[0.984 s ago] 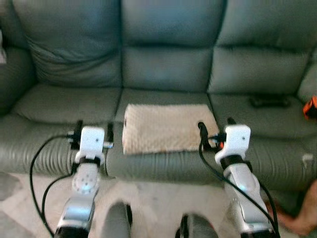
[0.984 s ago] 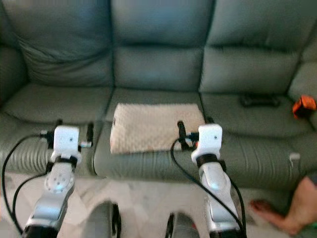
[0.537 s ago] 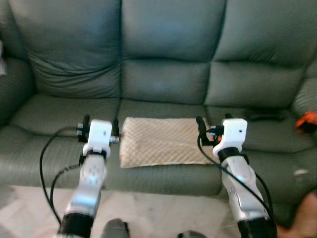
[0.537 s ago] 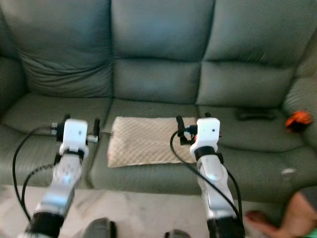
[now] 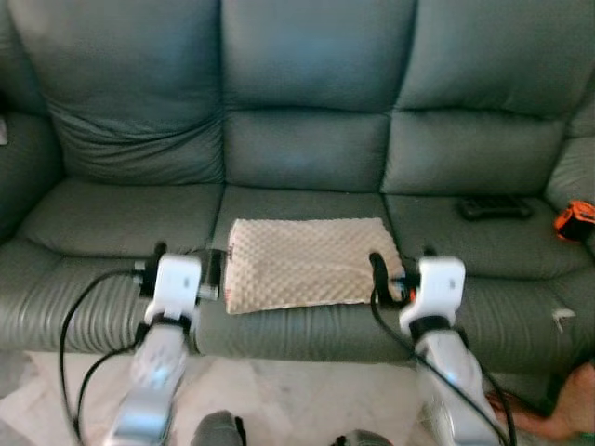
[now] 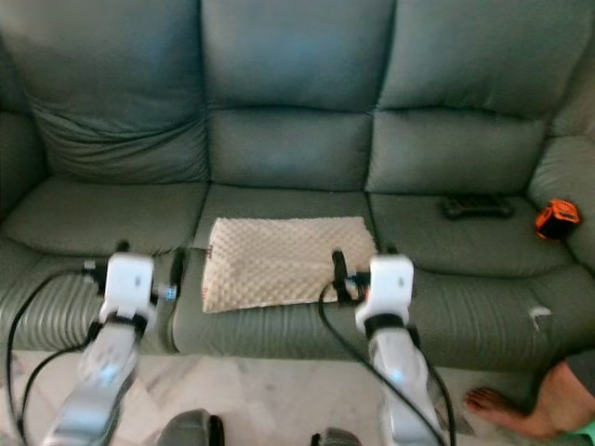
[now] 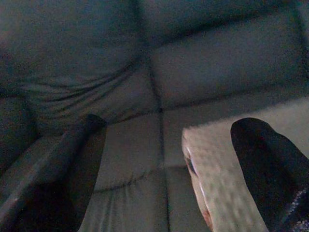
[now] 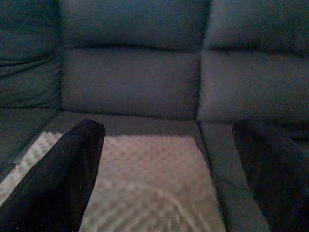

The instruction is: Move the pillow to the sofa

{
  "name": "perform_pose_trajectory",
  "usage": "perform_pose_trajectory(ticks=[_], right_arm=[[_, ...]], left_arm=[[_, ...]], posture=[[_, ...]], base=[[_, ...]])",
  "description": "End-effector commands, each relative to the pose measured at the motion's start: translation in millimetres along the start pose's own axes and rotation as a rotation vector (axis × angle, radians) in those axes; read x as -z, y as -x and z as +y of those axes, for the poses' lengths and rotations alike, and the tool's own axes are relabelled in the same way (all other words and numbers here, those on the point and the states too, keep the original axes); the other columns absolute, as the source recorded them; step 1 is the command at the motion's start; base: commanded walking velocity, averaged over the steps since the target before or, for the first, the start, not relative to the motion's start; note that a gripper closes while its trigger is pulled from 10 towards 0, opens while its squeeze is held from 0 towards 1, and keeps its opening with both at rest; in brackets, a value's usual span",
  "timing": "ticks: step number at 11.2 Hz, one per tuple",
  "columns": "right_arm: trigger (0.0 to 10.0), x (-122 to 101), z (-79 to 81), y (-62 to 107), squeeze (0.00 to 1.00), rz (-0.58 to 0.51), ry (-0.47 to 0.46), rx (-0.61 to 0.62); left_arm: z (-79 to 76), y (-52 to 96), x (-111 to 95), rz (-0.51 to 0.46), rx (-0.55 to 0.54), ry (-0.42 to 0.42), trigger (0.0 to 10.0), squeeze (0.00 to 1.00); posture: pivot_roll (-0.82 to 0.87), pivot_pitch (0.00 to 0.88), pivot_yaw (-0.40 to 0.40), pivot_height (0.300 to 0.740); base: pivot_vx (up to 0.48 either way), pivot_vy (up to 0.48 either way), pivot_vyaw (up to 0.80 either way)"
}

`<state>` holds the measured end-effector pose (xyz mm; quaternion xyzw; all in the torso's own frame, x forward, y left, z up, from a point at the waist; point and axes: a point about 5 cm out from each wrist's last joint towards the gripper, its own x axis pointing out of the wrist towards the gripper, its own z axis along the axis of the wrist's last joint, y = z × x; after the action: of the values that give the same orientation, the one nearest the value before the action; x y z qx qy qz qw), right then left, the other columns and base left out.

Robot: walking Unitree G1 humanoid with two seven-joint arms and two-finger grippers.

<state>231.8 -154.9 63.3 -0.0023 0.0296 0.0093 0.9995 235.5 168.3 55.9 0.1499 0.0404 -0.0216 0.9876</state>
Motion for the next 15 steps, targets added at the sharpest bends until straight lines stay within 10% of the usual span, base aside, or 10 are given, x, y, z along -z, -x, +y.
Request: perform_pose_trajectory(ticks=[1, 4, 6, 8, 12, 15], right_arm=[[10.0, 7.9, -4.2, 2.2, 0.0, 0.033, 0.012, 0.042], [10.0, -2.6, -15.0, 13.8, 0.0, 0.017, 0.026, 0.142], [10.0, -26.8, -10.5, -10.5, 0.0, -0.079, 0.061, 0.106], [10.0, -35.1, -33.9, -18.1, 0.0, -0.065, 0.059, 0.164], [10.0, -34.7, -3.6, -40.1, 0.0, -0.089, 0.129, 0.048], [10.0, -17.5, -26.2, -22.1, 0.0, -0.054, 0.173, 0.11]], left_arm=[[0.6, -0.9, 4.3, 0.022, 0.041, -0.025, 10.0, 0.0], [-3.9, 0.5, -9.9, 0.008, 0.132, -0.026, 10.0, 0.0], [-20.3, -18.6, -34.5, -0.089, 0.236, 0.015, 10.0, 0.0], [-13.3, -36.5, -53.8, -0.132, 0.12, 0.037, 10.0, 0.0], [-8.0, -29.8, -31.5, -0.049, 0.015, 0.047, 10.0, 0.0], [10.7, -14.2, -15.3, -0.009, -0.061, 0.014, 10.0, 0.0]], posture=[[-0.03, 0.141, 0.033, 0.74], [-0.08, 0.153, 0.067, 0.74], [-0.09, 0.173, 0.046, 0.74], [-0.07, 0.145, 0.006, 0.74], [-0.03, 0.091, -0.003, 0.74], [-0.02, 0.064, -0.005, 0.74]], base=[[0.0, 0.0, 0.0], [0.0, 0.0, 0.0], [0.0, 0.0, 0.0], [0.0, 0.0, 0.0], [0.0, 0.0, 0.6], [0.0, 0.0, 0.8]])
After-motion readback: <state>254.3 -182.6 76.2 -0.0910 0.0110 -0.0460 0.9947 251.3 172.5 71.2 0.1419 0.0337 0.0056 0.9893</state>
